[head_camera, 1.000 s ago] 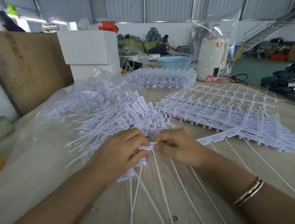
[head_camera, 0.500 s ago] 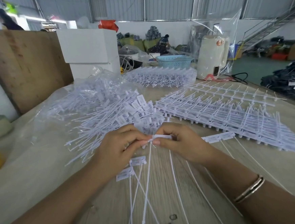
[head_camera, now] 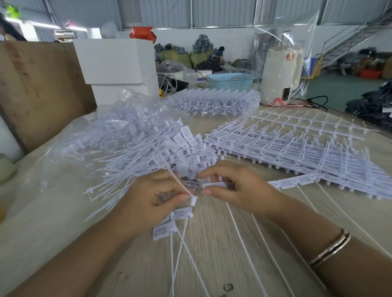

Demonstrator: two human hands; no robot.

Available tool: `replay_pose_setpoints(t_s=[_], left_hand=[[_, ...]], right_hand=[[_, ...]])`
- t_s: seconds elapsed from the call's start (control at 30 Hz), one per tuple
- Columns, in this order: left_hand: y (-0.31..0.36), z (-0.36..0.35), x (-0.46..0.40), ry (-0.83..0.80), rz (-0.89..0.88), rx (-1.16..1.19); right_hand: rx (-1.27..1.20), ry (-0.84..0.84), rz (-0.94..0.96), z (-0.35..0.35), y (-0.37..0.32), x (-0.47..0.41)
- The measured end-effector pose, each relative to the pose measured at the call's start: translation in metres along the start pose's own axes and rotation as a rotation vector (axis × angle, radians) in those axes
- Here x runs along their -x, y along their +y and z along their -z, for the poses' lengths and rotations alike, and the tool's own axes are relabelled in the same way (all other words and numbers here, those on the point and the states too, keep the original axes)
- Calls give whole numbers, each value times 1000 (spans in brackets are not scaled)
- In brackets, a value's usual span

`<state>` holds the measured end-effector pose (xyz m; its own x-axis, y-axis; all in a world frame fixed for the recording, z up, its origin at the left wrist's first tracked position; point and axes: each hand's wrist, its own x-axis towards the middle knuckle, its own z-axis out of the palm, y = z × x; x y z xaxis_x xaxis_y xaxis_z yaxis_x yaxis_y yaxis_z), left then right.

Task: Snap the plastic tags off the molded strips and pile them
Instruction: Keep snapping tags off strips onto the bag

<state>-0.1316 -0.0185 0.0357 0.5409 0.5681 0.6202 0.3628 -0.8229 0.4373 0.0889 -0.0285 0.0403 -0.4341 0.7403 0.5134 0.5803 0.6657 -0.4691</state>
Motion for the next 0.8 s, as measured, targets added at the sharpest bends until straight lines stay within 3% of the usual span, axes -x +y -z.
replay_pose_setpoints(t_s=[0.13,0.3,0.43,0.57,0.67,0.8], left_hand=[[0,2,2,-54,-17,48],[5,-1,1,-25,-117,-81],[5,-2,1,-12,-52,-57],[7,-8,-1,-126,-235,-262],[7,-7,-5,-102,-330,-404],[7,-3,-6,-68,-349,-393]], right_hand=[[-37,17,-9,-3,0,1],[-67,10,35,-10,-6,2],[-80,-22,5,-13,-5,2],[-150,-53,8,-20,-11,3],[-250,-105,-7,-19,-16,6],[-199,-193,-95,-3,-10,3]])
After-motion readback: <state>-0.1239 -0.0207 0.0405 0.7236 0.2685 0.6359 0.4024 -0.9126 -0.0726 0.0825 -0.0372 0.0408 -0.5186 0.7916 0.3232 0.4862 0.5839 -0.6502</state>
